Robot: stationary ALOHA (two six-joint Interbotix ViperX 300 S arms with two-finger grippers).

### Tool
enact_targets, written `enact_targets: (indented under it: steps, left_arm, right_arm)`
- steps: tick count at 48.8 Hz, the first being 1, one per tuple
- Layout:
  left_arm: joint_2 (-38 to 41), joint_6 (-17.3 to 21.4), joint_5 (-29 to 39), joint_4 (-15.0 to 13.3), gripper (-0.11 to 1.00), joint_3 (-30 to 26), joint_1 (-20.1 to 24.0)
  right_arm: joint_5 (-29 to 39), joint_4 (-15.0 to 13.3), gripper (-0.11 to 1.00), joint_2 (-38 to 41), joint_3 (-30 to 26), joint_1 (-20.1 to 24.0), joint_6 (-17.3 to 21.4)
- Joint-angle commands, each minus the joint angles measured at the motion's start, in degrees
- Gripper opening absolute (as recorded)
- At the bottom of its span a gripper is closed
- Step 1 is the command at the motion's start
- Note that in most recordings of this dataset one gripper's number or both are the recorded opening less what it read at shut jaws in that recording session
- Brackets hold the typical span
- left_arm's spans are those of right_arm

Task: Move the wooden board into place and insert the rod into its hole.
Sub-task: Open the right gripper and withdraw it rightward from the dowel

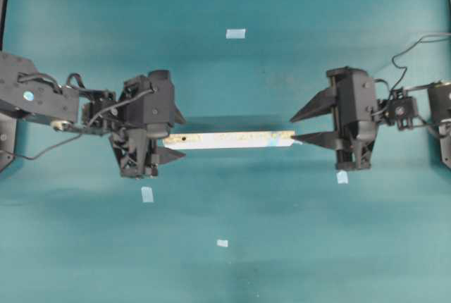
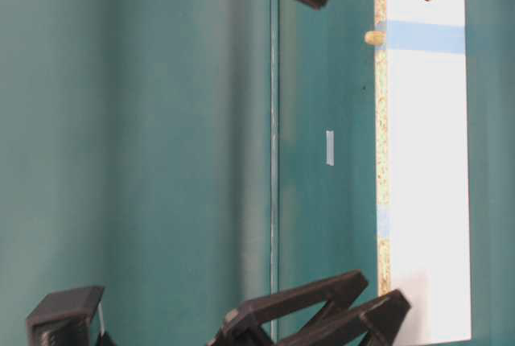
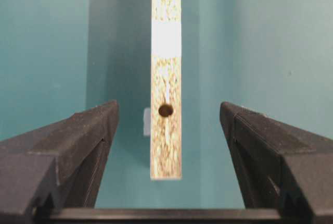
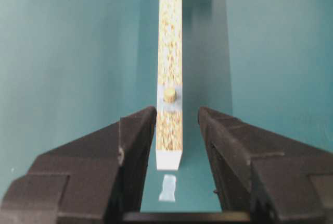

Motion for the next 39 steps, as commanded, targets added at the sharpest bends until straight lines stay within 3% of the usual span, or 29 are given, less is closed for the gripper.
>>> enact_targets:
  steps: [1,15,39]
  left_arm:
    - [-2.02,0.0,0.26,0.09,0.77,0.0,-0.09]
    - [-3.16,0.0,0.26,0.09,0.76,0.79,-0.09]
    - [-5.62,-0.26,0.26,0.18,0.76,3.34,0.0]
  right_arm:
    - [1.76,0.0,0.56,-2.72,0.53,0.18,0.09]
    - [7.38,0.0,0.56,-6.5,3.69,0.18,0.09]
    - [7.47,-0.09,0.57,-9.14,5.36,0.18,0.09]
